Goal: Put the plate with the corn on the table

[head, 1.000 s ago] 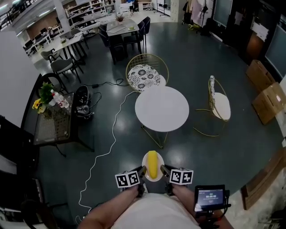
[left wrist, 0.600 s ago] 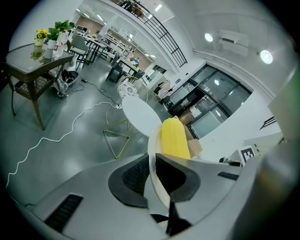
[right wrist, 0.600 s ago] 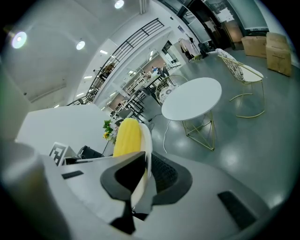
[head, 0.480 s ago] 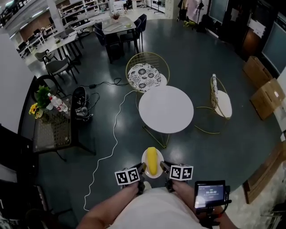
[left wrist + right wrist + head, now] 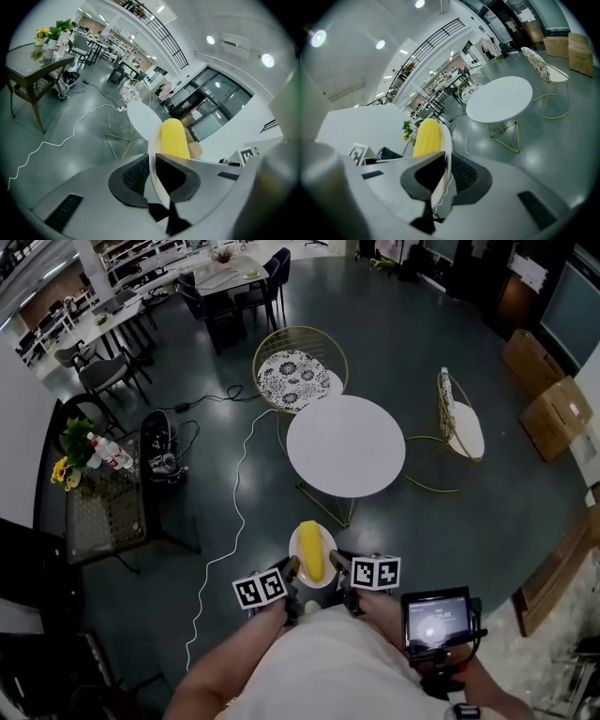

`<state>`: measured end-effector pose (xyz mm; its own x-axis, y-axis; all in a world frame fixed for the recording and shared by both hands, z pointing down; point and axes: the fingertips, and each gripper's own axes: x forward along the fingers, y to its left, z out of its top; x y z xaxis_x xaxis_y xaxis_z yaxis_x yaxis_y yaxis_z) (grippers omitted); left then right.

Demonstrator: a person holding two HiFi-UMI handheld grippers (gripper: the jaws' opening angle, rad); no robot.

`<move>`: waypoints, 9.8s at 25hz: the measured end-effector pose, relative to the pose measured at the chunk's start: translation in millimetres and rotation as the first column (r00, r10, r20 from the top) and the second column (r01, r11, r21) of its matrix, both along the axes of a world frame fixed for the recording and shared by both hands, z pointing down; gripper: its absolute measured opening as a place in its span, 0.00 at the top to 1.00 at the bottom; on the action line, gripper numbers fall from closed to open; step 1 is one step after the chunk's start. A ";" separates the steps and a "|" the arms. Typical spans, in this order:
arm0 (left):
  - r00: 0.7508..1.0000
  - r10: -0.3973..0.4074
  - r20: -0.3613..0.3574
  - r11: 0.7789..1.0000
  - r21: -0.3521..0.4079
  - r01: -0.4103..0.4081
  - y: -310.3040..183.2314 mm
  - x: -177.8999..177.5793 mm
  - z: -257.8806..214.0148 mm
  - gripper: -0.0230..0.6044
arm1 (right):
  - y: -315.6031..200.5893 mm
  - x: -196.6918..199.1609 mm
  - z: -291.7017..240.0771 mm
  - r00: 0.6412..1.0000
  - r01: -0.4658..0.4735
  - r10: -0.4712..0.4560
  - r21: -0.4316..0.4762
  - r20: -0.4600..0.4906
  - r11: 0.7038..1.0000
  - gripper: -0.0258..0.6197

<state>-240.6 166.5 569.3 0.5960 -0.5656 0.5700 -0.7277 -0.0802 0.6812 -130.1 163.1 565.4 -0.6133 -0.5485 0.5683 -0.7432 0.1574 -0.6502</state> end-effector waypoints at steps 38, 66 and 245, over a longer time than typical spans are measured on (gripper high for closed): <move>0.998 -0.054 0.028 0.996 -0.063 0.056 -211.3 77.8 17.9 0.88 | -217.5 74.7 11.6 0.996 0.085 -0.084 -0.034 0.014 0.996 0.89; 0.998 0.066 -0.006 0.996 -0.055 -0.066 -298.7 123.9 21.2 0.89 | -290.5 122.4 18.7 0.997 -0.039 0.040 -0.017 0.061 0.999 0.89; 0.871 0.435 0.229 0.746 0.450 -0.491 -209.2 141.9 -36.7 0.95 | -185.7 143.6 -47.7 0.993 -0.094 0.115 0.394 -0.028 0.914 0.95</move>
